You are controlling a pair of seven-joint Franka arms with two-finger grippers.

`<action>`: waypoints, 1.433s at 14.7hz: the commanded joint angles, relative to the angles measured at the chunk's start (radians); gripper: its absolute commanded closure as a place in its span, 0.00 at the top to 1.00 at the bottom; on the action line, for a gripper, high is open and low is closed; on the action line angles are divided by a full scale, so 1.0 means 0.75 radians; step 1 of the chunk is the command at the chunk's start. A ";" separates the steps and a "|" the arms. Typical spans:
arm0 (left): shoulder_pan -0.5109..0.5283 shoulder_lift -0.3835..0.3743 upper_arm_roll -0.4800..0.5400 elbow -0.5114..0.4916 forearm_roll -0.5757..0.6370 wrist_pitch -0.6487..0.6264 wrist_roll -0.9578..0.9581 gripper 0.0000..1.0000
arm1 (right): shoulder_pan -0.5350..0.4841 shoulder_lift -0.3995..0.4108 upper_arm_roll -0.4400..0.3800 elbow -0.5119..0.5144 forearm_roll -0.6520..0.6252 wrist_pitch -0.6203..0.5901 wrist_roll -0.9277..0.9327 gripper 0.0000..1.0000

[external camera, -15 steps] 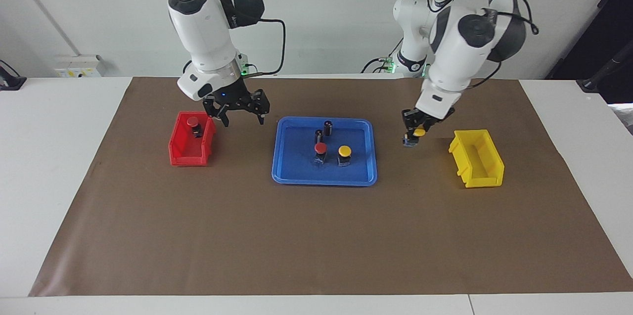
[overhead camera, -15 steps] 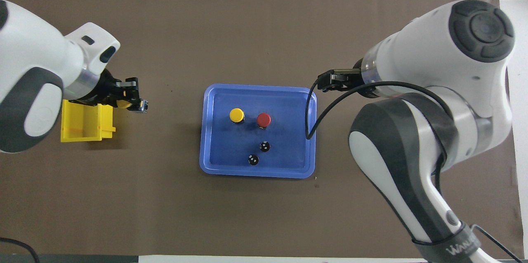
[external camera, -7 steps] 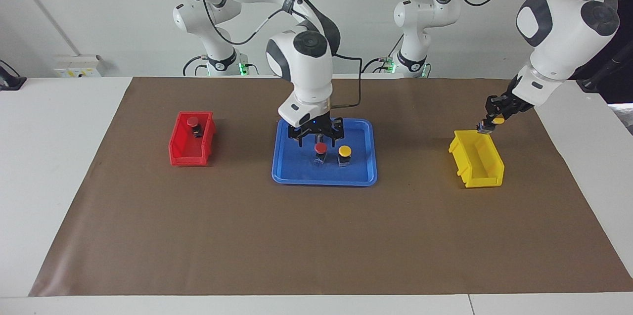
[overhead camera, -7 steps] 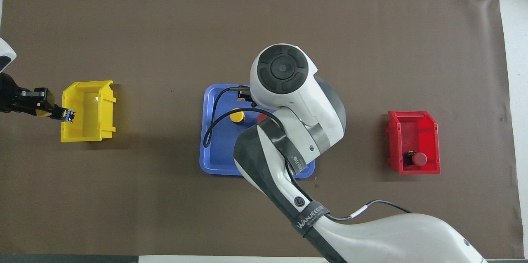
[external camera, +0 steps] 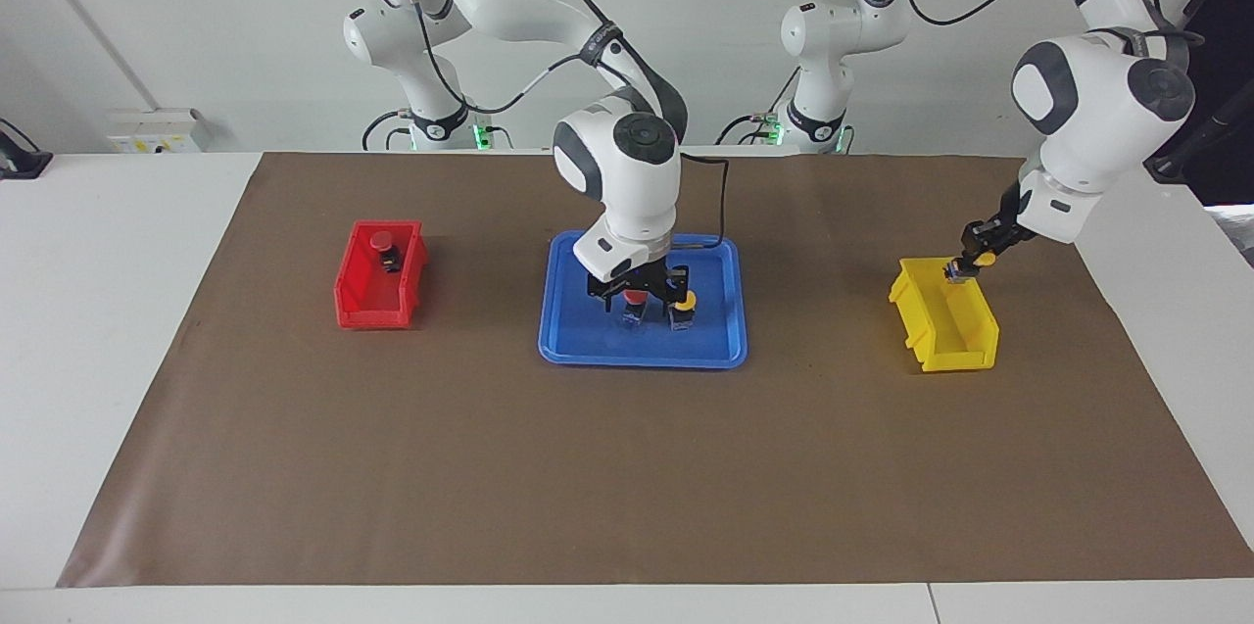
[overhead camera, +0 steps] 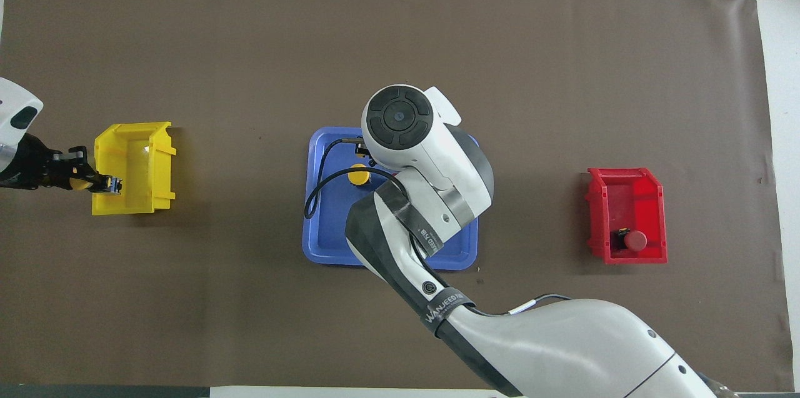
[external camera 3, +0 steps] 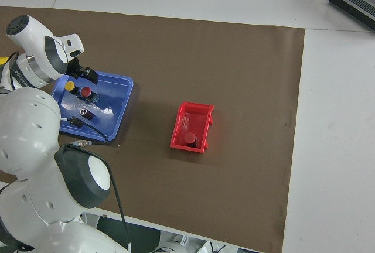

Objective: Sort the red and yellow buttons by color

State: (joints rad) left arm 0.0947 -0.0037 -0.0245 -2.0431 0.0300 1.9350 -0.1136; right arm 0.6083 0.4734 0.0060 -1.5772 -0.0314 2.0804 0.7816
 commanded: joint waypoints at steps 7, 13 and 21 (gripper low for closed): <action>-0.022 -0.030 0.000 -0.223 0.030 0.222 -0.037 0.02 | -0.005 -0.032 0.008 -0.092 0.058 0.008 0.003 0.84; -0.022 -0.022 0.000 -0.270 0.030 0.314 -0.028 0.02 | -0.003 -0.040 0.016 -0.116 0.062 0.006 -0.036 0.82; -0.022 -0.001 0.004 -0.229 0.034 0.296 0.035 0.91 | -0.001 -0.048 0.021 -0.137 0.072 0.008 -0.058 0.64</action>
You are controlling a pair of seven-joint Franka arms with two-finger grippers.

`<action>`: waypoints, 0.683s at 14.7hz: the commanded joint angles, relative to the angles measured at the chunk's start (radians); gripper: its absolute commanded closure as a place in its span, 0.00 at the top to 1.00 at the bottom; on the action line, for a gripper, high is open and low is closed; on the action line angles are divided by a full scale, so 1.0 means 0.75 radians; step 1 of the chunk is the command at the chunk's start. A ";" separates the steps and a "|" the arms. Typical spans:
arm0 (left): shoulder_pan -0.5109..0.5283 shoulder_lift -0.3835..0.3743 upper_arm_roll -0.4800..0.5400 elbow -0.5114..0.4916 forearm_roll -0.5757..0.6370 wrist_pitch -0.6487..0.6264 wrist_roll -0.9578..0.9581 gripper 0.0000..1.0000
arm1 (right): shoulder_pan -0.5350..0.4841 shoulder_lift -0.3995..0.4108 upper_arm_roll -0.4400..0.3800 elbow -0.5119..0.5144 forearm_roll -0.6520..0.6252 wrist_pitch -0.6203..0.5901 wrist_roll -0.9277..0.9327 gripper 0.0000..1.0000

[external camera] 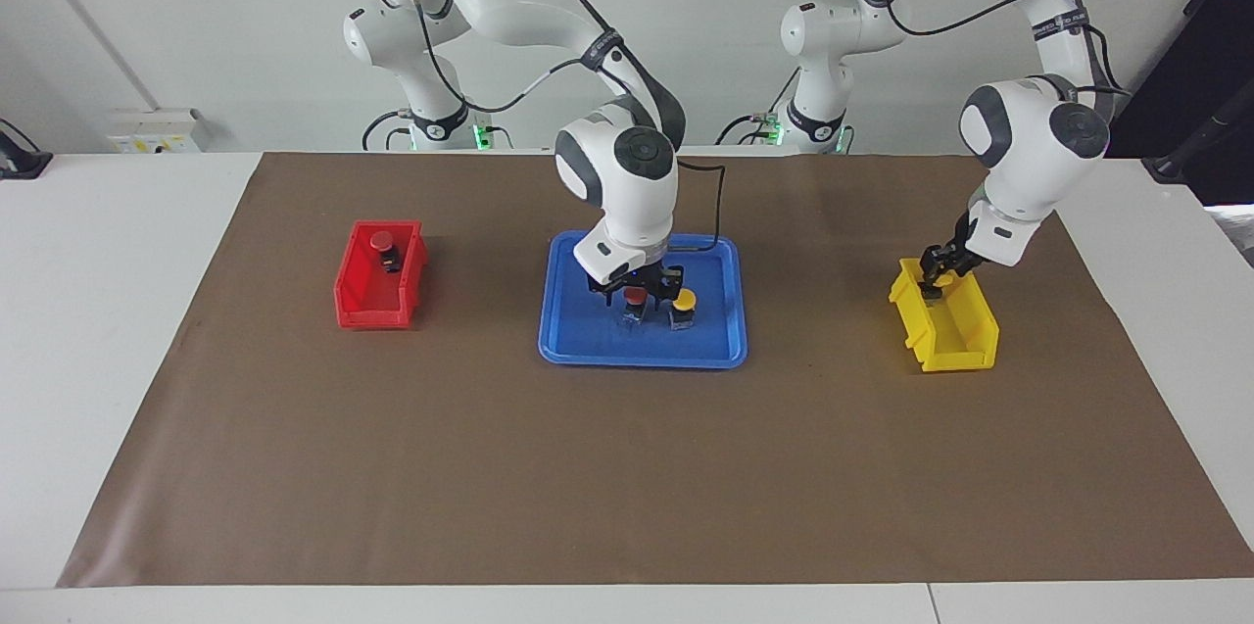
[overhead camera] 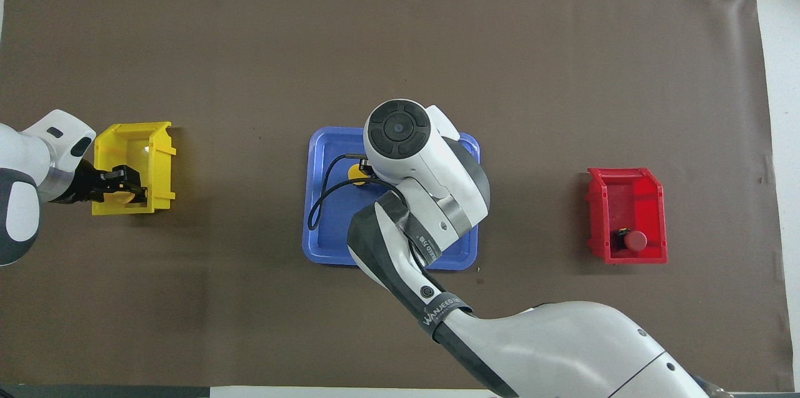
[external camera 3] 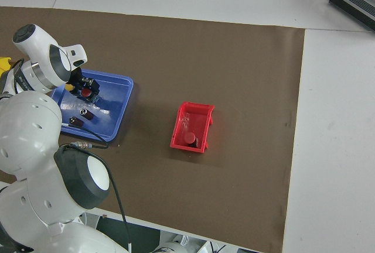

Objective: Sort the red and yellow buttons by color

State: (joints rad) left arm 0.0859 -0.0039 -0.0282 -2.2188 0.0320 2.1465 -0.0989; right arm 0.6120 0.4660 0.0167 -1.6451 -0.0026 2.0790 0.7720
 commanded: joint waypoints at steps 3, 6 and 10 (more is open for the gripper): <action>-0.010 0.028 0.009 0.127 0.031 -0.102 0.017 1.00 | -0.006 -0.038 0.019 -0.048 0.057 0.030 -0.048 0.57; -0.031 0.024 0.003 0.228 0.168 -0.229 0.095 1.00 | -0.006 -0.036 0.023 -0.044 0.059 0.034 -0.080 0.45; -0.012 -0.021 0.009 0.316 0.160 -0.309 0.179 1.00 | -0.045 -0.051 0.021 -0.034 0.059 -0.007 -0.187 0.21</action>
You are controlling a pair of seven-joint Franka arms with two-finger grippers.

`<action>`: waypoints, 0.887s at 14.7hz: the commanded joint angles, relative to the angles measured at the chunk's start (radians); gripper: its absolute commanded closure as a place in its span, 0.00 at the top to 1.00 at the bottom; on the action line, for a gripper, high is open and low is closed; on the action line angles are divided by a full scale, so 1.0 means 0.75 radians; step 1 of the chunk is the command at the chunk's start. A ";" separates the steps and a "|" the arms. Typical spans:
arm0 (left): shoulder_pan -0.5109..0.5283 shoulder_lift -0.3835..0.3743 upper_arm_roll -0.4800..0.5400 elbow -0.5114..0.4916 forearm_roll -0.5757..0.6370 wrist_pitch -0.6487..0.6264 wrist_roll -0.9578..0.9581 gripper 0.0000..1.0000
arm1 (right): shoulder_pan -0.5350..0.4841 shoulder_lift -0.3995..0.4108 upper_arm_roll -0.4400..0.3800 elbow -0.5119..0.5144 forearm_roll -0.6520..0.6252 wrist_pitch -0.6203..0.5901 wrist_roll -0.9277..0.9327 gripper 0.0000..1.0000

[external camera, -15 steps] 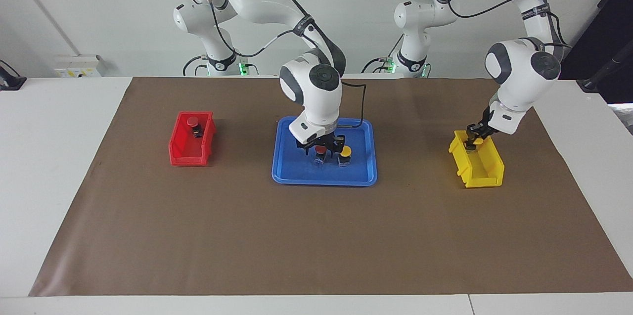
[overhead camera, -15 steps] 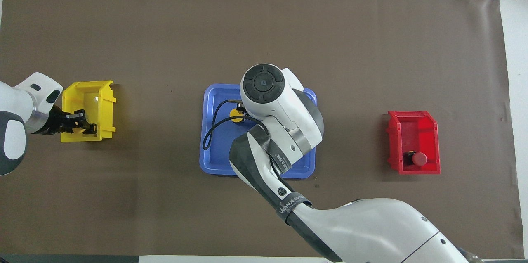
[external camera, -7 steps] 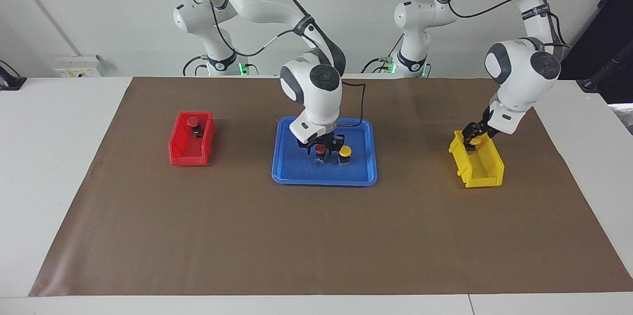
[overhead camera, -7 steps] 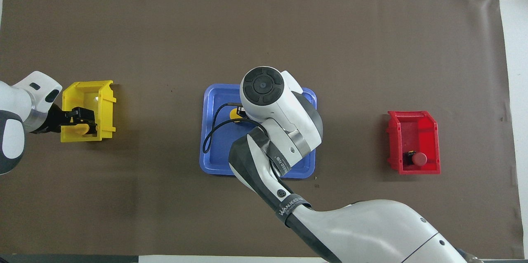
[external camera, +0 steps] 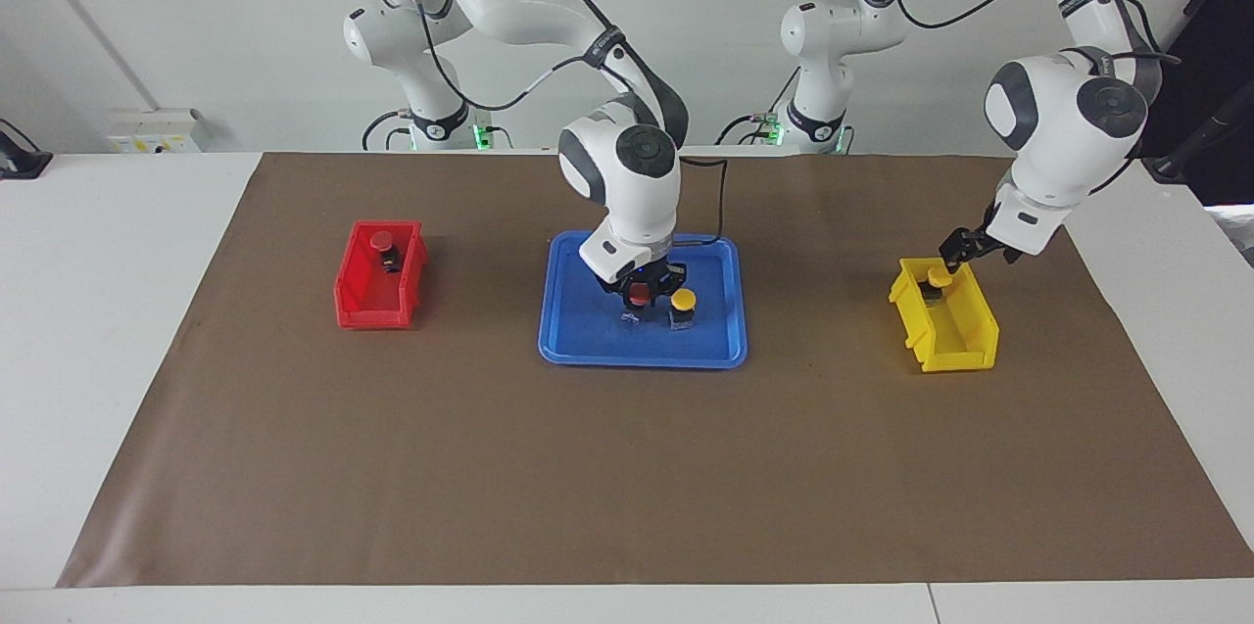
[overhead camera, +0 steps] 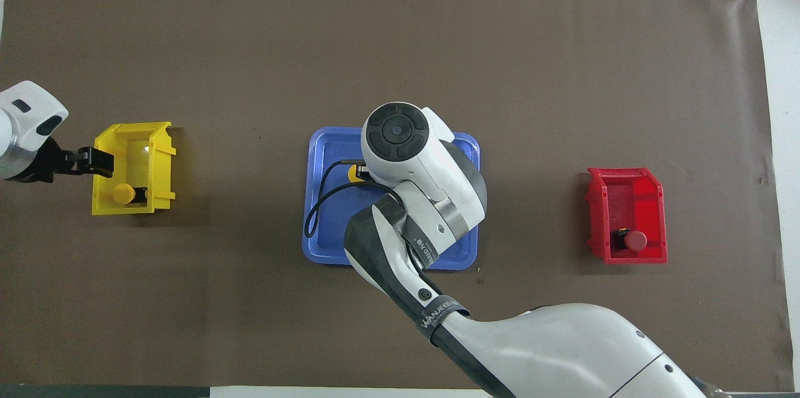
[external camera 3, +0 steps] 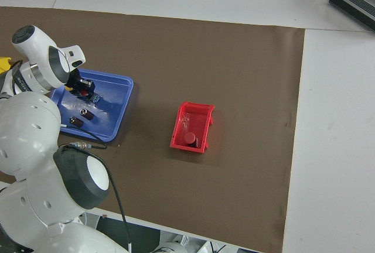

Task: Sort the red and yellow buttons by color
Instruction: 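Carry the red button to the red bin and open the right gripper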

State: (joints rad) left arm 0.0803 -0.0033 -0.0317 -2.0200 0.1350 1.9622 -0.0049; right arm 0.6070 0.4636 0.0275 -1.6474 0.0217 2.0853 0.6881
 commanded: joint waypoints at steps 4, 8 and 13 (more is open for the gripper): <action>-0.013 -0.028 0.016 0.263 -0.045 -0.308 0.066 1.00 | -0.218 -0.251 0.006 -0.037 0.028 -0.201 -0.301 0.18; -0.019 -0.073 0.001 0.431 -0.047 -0.536 0.115 1.00 | -0.563 -0.544 0.006 -0.200 0.055 -0.418 -0.828 0.18; -0.223 -0.106 -0.017 0.278 -0.229 -0.345 -0.201 1.00 | -0.875 -0.775 0.004 -0.633 0.137 -0.202 -1.271 0.18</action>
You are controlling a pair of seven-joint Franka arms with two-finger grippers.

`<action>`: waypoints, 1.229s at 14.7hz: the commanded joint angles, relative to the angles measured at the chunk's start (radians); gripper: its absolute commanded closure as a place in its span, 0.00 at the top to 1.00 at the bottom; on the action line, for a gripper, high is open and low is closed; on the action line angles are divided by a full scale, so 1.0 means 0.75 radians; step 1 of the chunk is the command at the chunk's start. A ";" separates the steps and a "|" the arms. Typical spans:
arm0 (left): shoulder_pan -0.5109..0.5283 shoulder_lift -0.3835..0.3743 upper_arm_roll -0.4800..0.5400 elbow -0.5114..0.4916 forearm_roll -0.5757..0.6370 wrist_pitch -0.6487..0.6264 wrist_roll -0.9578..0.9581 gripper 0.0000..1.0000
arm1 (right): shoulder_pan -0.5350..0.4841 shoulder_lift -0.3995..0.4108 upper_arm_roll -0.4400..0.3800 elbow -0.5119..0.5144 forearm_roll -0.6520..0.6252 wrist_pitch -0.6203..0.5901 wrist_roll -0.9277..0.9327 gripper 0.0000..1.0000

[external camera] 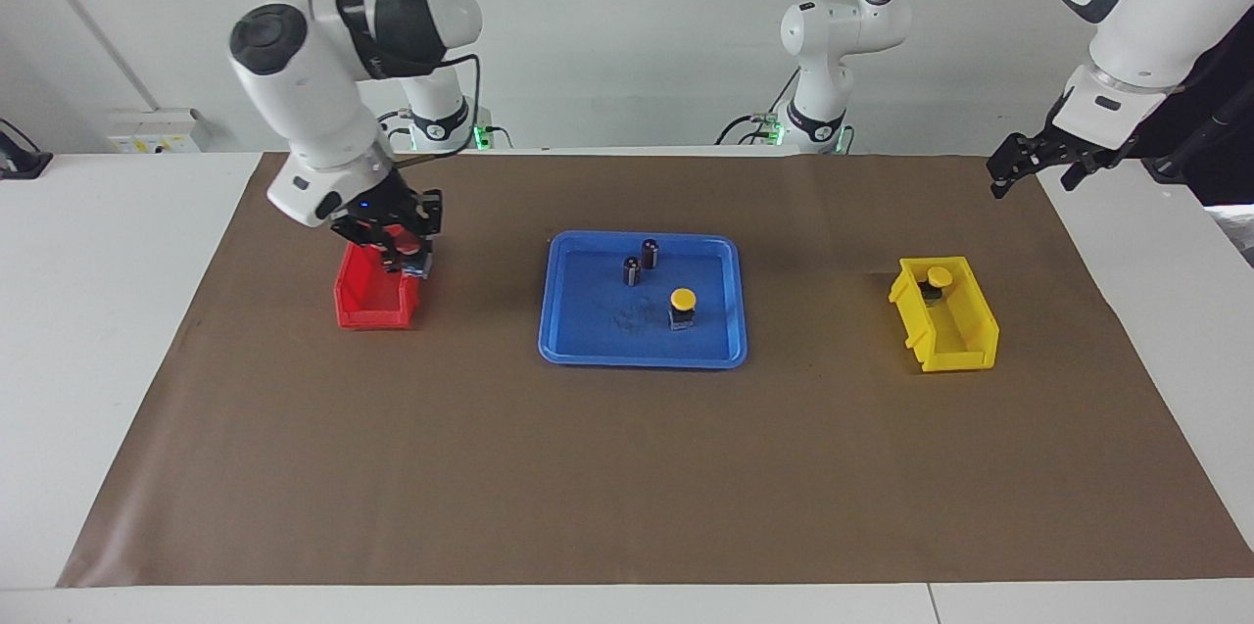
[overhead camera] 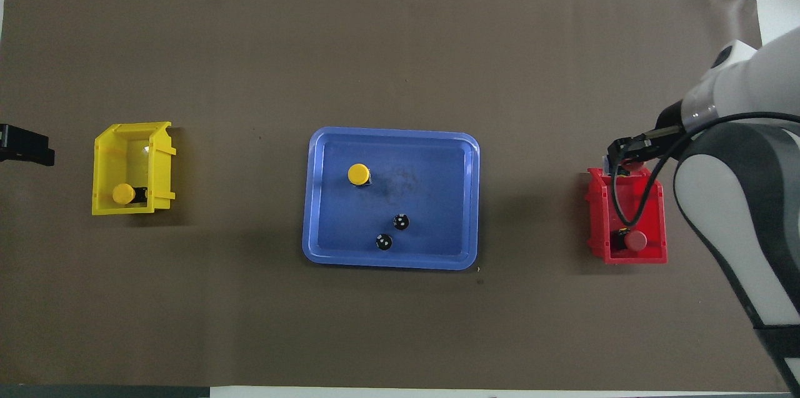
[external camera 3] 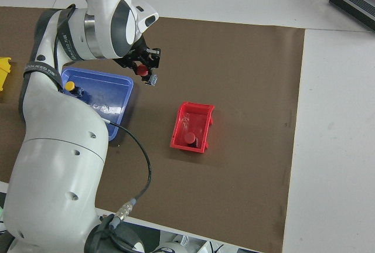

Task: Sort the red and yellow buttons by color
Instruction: 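Carry the red button to the red bin and open the right gripper, then reach the left gripper to the tray and grasp the last yellow button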

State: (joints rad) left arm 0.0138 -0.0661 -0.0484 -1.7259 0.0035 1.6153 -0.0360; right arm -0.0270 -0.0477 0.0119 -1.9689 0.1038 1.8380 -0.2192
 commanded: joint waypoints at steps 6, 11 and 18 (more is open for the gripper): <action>-0.381 0.149 -0.256 -0.280 -0.060 0.621 -0.851 1.00 | -0.064 -0.153 0.021 -0.445 0.021 0.364 -0.160 0.18; -0.313 0.317 -0.516 -0.258 0.093 0.746 -1.168 1.00 | -0.093 -0.143 0.021 -0.582 0.021 0.556 -0.197 0.18; -0.264 0.574 -0.676 -0.119 0.434 0.742 -1.461 1.00 | -0.097 -0.139 0.021 -0.668 0.021 0.642 -0.207 0.18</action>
State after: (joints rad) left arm -0.2003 0.2847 -0.5284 -1.8680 0.2403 2.1785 -1.0543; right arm -0.0804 -0.1293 0.0174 -2.4292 0.1063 2.2901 -0.3411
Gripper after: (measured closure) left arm 0.000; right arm 0.586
